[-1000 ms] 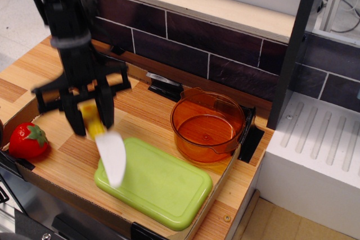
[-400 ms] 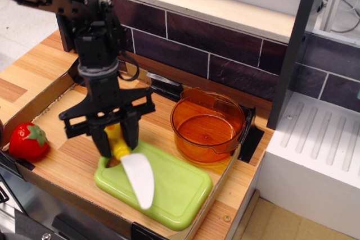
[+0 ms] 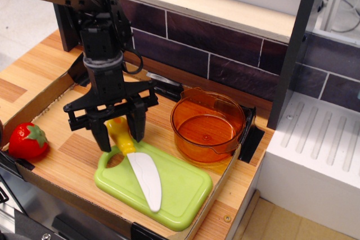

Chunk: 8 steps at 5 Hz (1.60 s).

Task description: Put knife on cutting board

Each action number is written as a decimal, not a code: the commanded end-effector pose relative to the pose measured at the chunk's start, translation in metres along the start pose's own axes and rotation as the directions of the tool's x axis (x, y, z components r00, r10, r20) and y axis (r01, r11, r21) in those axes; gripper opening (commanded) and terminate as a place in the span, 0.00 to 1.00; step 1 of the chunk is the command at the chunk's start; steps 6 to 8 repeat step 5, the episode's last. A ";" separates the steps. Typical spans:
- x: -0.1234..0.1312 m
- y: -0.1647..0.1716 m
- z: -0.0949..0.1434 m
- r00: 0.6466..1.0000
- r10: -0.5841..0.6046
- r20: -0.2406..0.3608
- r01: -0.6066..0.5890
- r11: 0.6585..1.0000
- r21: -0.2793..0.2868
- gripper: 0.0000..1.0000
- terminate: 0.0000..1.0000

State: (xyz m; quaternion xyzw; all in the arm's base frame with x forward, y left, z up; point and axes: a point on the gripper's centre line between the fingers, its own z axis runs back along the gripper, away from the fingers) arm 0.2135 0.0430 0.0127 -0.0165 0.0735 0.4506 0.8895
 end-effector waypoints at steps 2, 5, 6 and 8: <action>-0.008 0.001 0.067 0.993 -0.063 0.100 0.071 0.994 -0.084 1.00 0.00; -0.008 0.001 0.067 0.993 -0.063 0.100 0.071 0.994 -0.084 1.00 1.00; -0.008 0.001 0.067 0.993 -0.063 0.100 0.071 0.994 -0.084 1.00 1.00; -0.008 0.001 0.067 0.993 -0.063 0.100 0.071 0.994 -0.084 1.00 1.00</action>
